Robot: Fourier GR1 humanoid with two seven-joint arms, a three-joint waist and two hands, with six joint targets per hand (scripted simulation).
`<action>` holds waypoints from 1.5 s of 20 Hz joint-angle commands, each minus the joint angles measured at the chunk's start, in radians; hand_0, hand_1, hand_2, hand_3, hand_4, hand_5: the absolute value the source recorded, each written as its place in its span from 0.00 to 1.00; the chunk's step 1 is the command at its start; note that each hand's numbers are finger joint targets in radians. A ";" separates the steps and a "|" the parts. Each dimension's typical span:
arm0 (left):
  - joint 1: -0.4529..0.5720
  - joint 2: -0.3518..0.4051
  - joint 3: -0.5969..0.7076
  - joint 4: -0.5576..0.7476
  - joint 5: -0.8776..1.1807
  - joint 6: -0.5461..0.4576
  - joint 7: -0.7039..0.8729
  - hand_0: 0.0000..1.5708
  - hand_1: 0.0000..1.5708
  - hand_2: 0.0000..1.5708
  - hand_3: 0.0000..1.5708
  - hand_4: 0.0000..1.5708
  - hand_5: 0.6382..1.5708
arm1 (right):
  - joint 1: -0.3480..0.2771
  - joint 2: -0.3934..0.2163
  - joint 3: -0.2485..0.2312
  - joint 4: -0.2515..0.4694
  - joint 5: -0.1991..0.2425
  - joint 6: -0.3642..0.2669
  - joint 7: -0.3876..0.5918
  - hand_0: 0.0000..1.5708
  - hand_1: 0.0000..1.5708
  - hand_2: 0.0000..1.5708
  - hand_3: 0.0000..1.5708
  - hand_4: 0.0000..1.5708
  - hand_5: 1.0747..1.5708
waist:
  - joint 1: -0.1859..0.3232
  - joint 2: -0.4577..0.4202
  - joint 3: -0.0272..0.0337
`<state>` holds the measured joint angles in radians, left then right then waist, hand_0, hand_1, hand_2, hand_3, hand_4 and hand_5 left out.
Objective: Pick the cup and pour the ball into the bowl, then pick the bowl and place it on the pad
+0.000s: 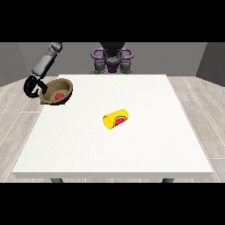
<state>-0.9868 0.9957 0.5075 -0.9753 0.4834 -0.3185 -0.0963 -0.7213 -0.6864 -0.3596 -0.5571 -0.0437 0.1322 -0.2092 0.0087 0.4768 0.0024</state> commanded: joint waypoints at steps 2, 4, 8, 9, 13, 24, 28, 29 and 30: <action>-0.008 0.029 0.011 -0.009 0.039 -0.005 0.067 0.00 0.00 0.00 0.00 0.00 0.96 | -0.013 -0.049 0.009 0.045 0.026 0.026 -0.026 1.00 1.00 1.00 0.43 0.79 0.99 | 0.004 -0.020 -0.0010; 0.032 -0.001 0.010 -0.003 0.033 -0.018 0.017 0.00 0.00 0.00 0.00 0.00 0.96 | -0.042 -0.089 -0.031 0.060 -0.021 0.078 0.026 1.00 1.00 1.00 0.45 0.80 0.98 | 0.006 -0.031 -0.0017; 0.048 -0.040 -0.030 0.023 0.004 0.016 0.029 0.00 0.00 0.00 0.00 0.00 0.96 | -0.051 -0.045 0.039 0.026 0.032 0.050 0.105 1.00 1.00 1.00 0.66 0.78 1.00 | 0.003 -0.134 -0.0025; 0.099 -0.074 -0.029 0.056 -0.031 -0.005 -0.088 0.00 0.00 0.00 0.00 0.00 0.96 | -0.025 0.019 0.042 -0.007 0.024 0.017 0.080 1.00 1.00 1.00 0.76 0.79 1.00 | -0.009 -0.116 -0.0034; 0.063 -0.039 -0.021 0.038 -0.011 0.006 -0.050 0.00 0.00 0.00 0.00 0.00 0.96 | -0.043 -0.002 0.053 0.024 0.049 0.013 0.082 1.00 1.00 1.00 0.74 0.76 1.00 | 0.008 -0.088 -0.0020; 0.041 0.033 0.027 -0.018 0.042 0.014 0.004 0.00 0.00 0.00 0.00 0.00 0.94 | -0.040 -0.103 -0.096 0.147 -0.053 -0.023 0.061 0.98 0.98 0.97 0.81 0.00 0.99 | -0.003 -0.004 0.0000; 0.077 0.031 0.022 -0.027 0.062 -0.002 0.037 0.00 0.00 0.00 0.00 0.00 0.94 | -0.020 -0.044 -0.095 0.170 -0.060 -0.036 0.042 0.47 0.47 0.44 0.67 0.00 0.93 | 0.007 -0.047 -0.0009; 0.091 -0.006 0.004 -0.112 0.048 0.048 0.035 0.00 0.00 0.00 0.00 0.00 0.94 | -0.056 -0.091 -0.117 0.203 -0.072 -0.038 0.085 0.46 0.46 0.41 0.66 0.00 0.94 | 0.034 -0.032 0.0000; 0.091 0.008 0.020 -0.068 0.067 0.016 0.033 0.00 0.00 0.00 0.00 0.00 0.94 | -0.040 -0.084 -0.101 0.191 -0.062 -0.025 0.078 0.45 0.45 0.38 0.64 0.00 0.93 | 0.023 -0.041 -0.0010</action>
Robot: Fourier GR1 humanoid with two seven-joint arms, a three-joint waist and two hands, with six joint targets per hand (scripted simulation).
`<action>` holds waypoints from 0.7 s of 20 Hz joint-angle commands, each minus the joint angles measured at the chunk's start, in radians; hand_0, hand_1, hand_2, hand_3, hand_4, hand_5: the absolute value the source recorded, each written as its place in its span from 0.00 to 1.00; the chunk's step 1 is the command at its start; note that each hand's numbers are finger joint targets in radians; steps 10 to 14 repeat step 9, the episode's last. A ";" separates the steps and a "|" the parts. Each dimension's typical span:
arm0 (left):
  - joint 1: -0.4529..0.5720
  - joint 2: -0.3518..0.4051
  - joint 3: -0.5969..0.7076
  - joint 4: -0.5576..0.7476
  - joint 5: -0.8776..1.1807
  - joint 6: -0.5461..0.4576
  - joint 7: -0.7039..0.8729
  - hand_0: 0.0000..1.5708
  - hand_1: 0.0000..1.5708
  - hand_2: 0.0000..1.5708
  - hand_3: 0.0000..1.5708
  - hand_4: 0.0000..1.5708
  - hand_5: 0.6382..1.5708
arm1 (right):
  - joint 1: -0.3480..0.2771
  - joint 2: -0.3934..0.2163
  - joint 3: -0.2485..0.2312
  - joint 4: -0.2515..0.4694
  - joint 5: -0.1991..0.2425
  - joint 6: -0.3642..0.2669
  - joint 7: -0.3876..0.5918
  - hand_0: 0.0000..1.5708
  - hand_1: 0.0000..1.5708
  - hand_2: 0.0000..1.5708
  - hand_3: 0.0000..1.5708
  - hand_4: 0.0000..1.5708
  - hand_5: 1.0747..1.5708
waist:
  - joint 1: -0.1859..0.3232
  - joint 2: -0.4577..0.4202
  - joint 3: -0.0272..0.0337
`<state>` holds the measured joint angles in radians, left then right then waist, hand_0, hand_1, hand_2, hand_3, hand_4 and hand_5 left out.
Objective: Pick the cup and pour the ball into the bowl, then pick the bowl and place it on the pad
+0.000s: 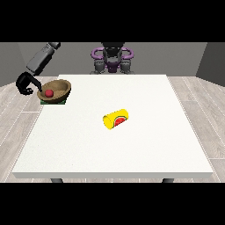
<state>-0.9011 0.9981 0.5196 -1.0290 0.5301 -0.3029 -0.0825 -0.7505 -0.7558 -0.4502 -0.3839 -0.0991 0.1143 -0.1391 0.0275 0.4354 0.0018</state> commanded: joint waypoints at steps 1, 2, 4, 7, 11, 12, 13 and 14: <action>0.008 0.002 0.015 -0.072 0.034 0.016 0.027 0.00 0.00 0.00 0.00 0.00 0.94 | 0.001 -0.015 -0.026 0.037 -0.012 -0.014 -0.047 0.44 0.44 0.36 0.65 0.00 0.93 | 0.014 0.040 0.0008; -0.011 0.021 0.014 -0.041 0.032 0.022 0.044 0.00 0.00 0.00 0.00 0.00 0.94 | -0.036 -0.058 -0.021 0.031 -0.015 0.032 0.020 0.44 0.44 0.36 0.61 0.00 0.92 | -0.009 0.033 0.0002; 0.042 -0.033 -0.009 -0.041 0.019 0.020 0.019 0.00 0.00 0.00 0.00 0.00 0.94 | -0.017 -0.033 -0.007 0.016 -0.007 0.018 0.006 0.30 0.30 0.35 0.44 0.00 0.88 | -0.010 -0.022 -0.0007; 0.016 0.014 -0.007 0.020 0.020 -0.022 0.021 0.00 0.00 0.00 0.00 0.00 0.94 | -0.071 -0.059 -0.011 -0.007 -0.023 0.036 0.079 0.17 0.17 0.24 0.30 0.00 0.82 | -0.013 -0.051 -0.0015; 0.068 -0.032 0.001 -0.001 0.005 0.004 -0.033 0.00 0.00 0.00 0.00 0.00 0.94 | -0.074 -0.131 -0.038 0.004 -0.048 0.105 0.092 0.09 0.09 0.18 0.24 0.00 0.79 | -0.009 -0.026 -0.0009; 0.068 -0.032 0.001 -0.001 0.005 0.004 -0.033 0.00 0.00 0.00 0.00 0.00 0.94 | -0.074 -0.131 -0.038 0.004 -0.048 0.105 0.092 0.09 0.09 0.18 0.24 0.00 0.79 | -0.009 -0.026 -0.0009; 0.068 -0.032 0.001 -0.001 0.005 0.004 -0.033 0.00 0.00 0.00 0.00 0.00 0.94 | -0.074 -0.131 -0.038 0.004 -0.048 0.105 0.092 0.09 0.09 0.18 0.24 0.00 0.79 | -0.009 -0.026 -0.0009; 0.068 -0.032 0.001 -0.001 0.005 0.004 -0.033 0.00 0.00 0.00 0.00 0.00 0.94 | -0.074 -0.131 -0.038 0.004 -0.048 0.105 0.092 0.09 0.09 0.18 0.24 0.00 0.79 | -0.009 -0.026 -0.0009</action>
